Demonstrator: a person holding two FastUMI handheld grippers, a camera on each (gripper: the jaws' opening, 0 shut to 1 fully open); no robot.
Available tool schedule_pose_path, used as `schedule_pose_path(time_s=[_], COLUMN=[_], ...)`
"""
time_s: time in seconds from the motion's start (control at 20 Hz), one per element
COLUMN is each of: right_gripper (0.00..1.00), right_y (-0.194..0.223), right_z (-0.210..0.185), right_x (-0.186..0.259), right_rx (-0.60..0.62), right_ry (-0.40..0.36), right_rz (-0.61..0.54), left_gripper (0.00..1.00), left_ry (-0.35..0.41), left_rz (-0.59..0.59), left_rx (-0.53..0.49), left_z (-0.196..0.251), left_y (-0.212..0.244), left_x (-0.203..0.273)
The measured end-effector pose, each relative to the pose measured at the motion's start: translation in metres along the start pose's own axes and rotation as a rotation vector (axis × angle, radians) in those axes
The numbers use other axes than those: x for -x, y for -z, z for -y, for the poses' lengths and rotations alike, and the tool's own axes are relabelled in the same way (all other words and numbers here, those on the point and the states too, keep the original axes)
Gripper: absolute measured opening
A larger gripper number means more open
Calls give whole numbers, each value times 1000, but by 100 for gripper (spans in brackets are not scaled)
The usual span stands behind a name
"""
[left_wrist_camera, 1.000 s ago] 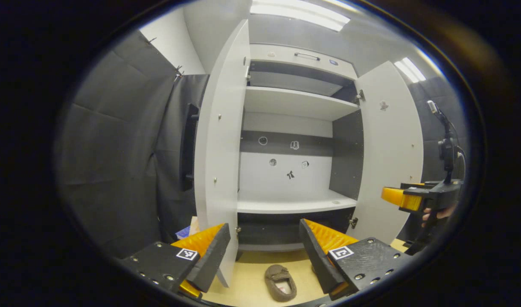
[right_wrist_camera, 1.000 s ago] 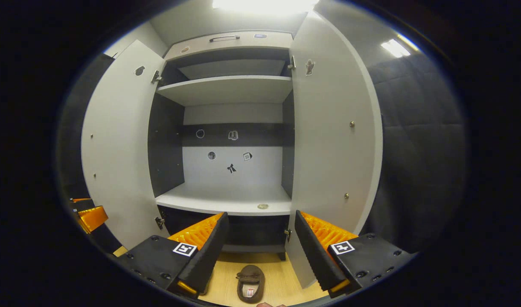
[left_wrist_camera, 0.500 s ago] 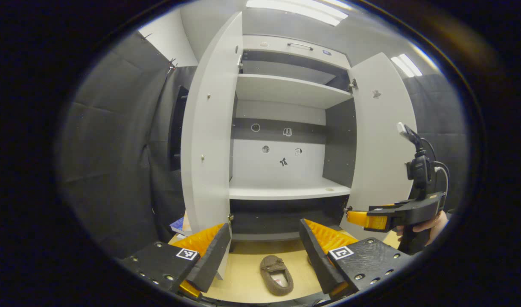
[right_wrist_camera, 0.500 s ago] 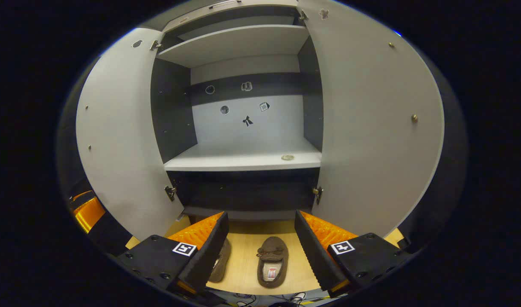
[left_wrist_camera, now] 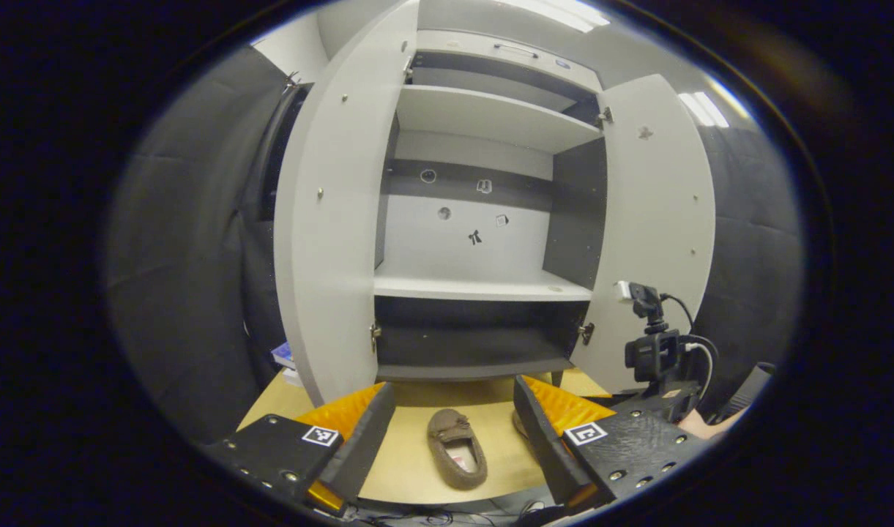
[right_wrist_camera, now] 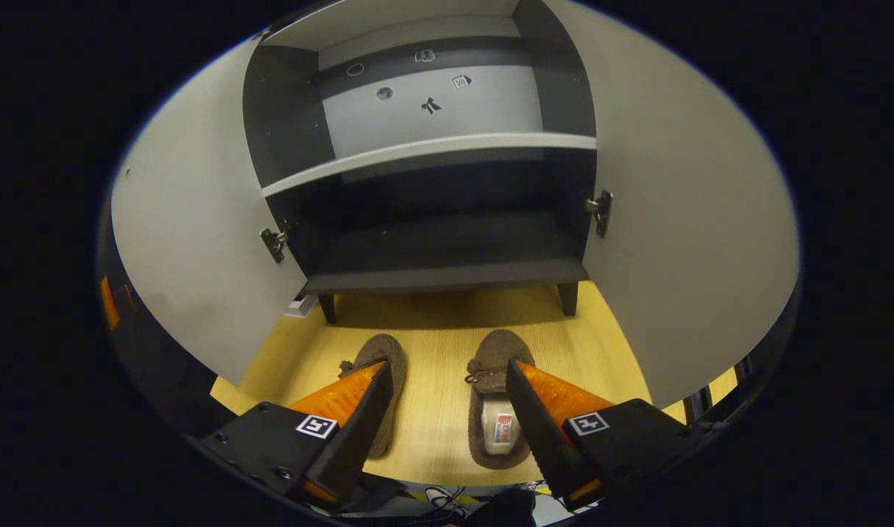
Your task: Grab one shoe with the right hand and put it into the shoe cabinet, grab the other shoe with the left hand and put it into the shoe cabinet; then close the right door with the right hand and the left door with the left hand.
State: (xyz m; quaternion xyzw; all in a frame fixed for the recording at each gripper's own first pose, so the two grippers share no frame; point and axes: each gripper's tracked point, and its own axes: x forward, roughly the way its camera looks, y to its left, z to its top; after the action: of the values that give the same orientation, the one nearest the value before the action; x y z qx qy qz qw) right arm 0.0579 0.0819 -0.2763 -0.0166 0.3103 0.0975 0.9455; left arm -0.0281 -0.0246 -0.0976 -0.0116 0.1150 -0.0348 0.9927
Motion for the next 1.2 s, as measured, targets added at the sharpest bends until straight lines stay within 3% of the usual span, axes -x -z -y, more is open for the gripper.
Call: schedule_pose_path(time_s=[0.1, 0.15, 0.2, 0.25, 0.45, 0.55, 0.6, 0.7, 0.8, 0.85, 0.9, 0.95, 1.05, 1.15, 1.2], right_gripper=[99, 99, 98, 99, 98, 97, 97, 97, 84, 72, 72, 52, 34, 36, 26], right_y=[19, 29, 39, 51, 84, 87, 88, 92, 89, 88, 84, 83, 84, 81, 81], right_z=[1, -1, -1, 0, -2, 7, 10, 17, 27, 33, 40, 44, 42, 47, 46], right_x=[-14, -20, -26, -33, -55, -70, -80, -100, -114, -120, -119, -120, -118, -118, -119], right_rx=[5, 9, 15, 18, 24, 81, 112, 177, 262, 297, 321, 331, 330, 355, 368], right_ry=[1, -5, -8, -4, 1, 30, 45, 73, 103, 124, 158, 176, 170, 176, 170], right_rz=[-30, -47, -71, -99, -214, -227, -243, -279, -285, -287, -284, -279, -276, -266, -284], left_gripper=[95, 89, 89, 95, 94, 95, 100, 95, 95, 95, 95, 95, 95, 95, 95], left_ry=[6, 8, 11, 11, 9, 6, 5, -8, -24, -33, -41, -48, -69, -86, -93], left_rz=[-15, -22, -27, -29, -42, -55, -61, -71, -70, -65, -61, -59, -52, -45, -44], left_rx=[-7, -4, 0, 1, -23, -30, -30, -29, -27, -25, -21, -17, -11, -3, -1], left_z=[1, 1, 1, 2, 4, 6, 7, 7, 8, 8, 7, 8, 5, 3, 1], left_y=[5, 7, 10, 10, 17, 21, 24, 26, 25, 23, 22, 20, 19, 18, 18], left_x=[-5, -8, -11, -14, -19, -23, -24, -26, -29, -30, -30, -30, -30, -29, -29])
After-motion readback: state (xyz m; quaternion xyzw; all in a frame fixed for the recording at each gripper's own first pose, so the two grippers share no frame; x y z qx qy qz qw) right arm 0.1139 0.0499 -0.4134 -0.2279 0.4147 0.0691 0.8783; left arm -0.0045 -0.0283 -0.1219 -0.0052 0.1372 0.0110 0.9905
